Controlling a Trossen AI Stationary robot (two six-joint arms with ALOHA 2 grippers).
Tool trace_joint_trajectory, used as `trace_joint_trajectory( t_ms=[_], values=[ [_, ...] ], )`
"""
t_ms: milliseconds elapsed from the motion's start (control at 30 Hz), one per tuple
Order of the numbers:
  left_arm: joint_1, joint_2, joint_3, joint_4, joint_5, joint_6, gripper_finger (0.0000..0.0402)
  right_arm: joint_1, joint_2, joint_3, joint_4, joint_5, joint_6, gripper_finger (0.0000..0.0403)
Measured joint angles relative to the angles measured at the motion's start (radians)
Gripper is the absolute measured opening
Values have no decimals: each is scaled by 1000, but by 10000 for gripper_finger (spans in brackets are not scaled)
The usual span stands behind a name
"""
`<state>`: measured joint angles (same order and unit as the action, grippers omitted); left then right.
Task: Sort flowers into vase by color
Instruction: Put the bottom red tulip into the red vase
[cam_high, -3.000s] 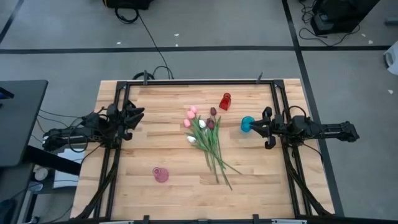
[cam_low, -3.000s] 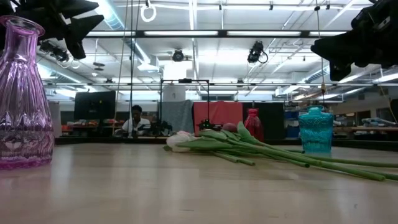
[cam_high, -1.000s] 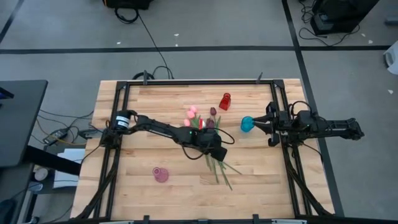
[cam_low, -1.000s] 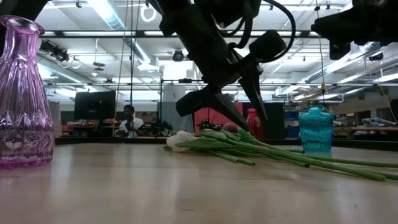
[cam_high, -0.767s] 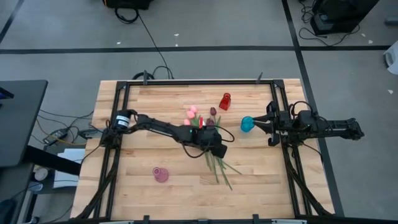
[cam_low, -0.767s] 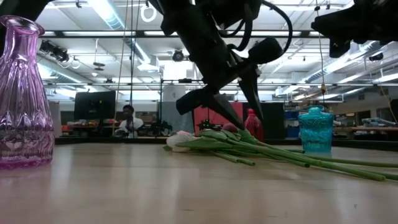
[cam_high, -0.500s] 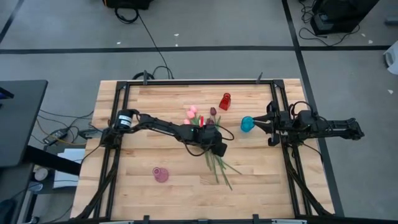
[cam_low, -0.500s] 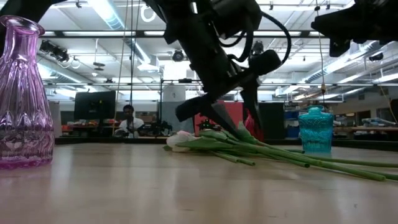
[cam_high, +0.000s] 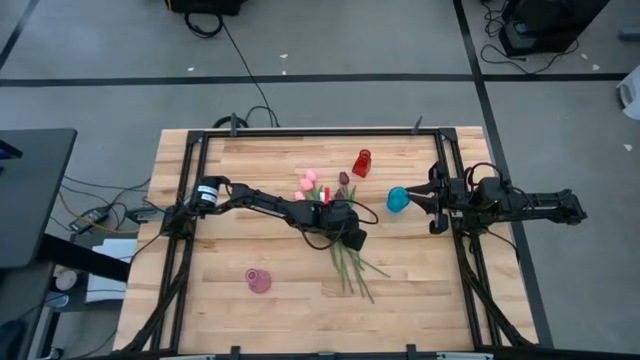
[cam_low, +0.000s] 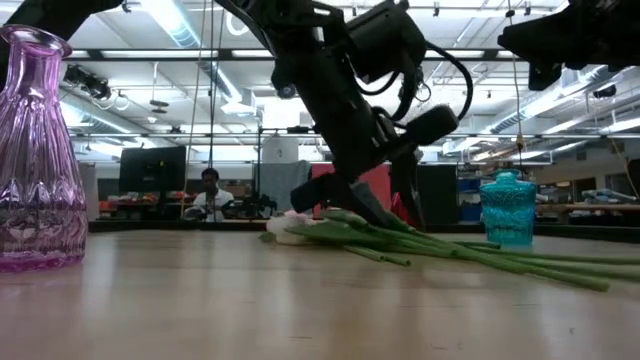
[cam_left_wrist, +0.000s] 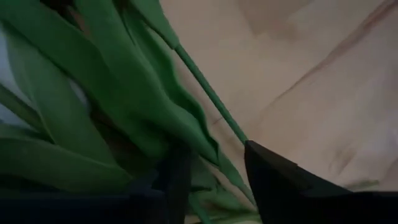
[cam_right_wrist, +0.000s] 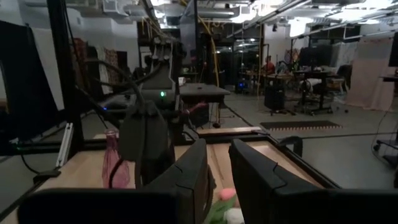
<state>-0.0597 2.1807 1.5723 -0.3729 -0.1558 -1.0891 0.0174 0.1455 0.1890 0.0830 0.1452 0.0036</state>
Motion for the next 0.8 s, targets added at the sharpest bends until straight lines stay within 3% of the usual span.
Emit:
trace_joint_trajectory(
  t_ms=[300,533,800],
  values=[
    [13,0,-2,-4,-8,117,17,0,0,0,-1,26,0,84],
    [34,-63,28,10,-14,224,29,0,0,0,-3,18,11,84],
    [42,-202,37,129,-224,547,21,0,-1,0,-3,10,30,84]
  ],
)
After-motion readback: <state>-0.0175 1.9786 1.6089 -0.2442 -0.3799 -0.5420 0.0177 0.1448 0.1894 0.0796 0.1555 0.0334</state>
